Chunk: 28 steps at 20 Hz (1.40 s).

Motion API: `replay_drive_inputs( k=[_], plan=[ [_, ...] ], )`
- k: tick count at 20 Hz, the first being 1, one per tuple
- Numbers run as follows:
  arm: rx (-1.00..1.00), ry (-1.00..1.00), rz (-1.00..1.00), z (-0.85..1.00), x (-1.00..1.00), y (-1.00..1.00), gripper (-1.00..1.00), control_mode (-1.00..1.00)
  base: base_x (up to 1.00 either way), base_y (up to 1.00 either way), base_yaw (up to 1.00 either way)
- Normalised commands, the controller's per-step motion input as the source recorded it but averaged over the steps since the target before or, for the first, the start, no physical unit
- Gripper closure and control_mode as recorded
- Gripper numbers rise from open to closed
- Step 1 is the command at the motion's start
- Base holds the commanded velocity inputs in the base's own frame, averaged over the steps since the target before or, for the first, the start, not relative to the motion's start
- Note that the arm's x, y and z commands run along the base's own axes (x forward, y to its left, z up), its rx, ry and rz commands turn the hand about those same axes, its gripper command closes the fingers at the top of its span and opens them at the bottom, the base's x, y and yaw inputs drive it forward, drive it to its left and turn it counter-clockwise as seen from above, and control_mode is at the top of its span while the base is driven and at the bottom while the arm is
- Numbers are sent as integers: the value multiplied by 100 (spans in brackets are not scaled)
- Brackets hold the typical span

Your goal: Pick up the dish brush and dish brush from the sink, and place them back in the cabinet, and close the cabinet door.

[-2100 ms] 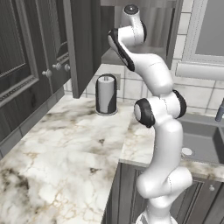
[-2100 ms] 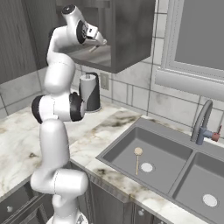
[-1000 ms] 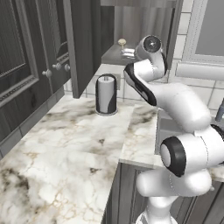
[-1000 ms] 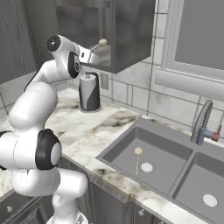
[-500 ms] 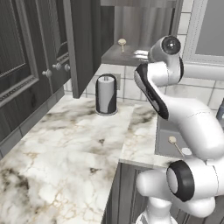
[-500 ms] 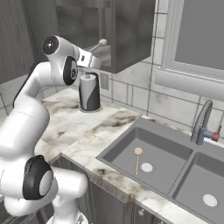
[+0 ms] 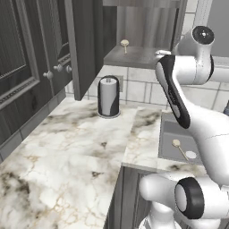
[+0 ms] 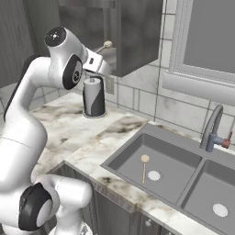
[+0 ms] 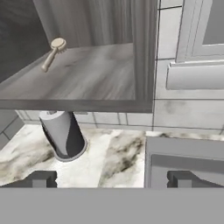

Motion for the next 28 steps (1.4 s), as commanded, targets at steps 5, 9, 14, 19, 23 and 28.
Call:
replay_drive_inputs(
  k=[5, 9, 14, 19, 23, 28],
  plan=[
    [0, 3, 1, -28, -60, -49, -100, -100, 0, 0, 0],
    [0, 0, 2, -41, -42, -56, -100, -100, 0, 0, 0],
    [-3, 0, 1, -46, -27, -54, -100, -100, 0, 0, 0],
    [-7, 0, 1, -41, -4, -49, -100, -100, 0, 0, 0],
    [-7, 0, 0, -37, 0, -36, -100, -100, 0, 0, 0],
    [-5, 2, 0, -34, 4, -27, -100, -100, 0, 0, 0]
  ],
)
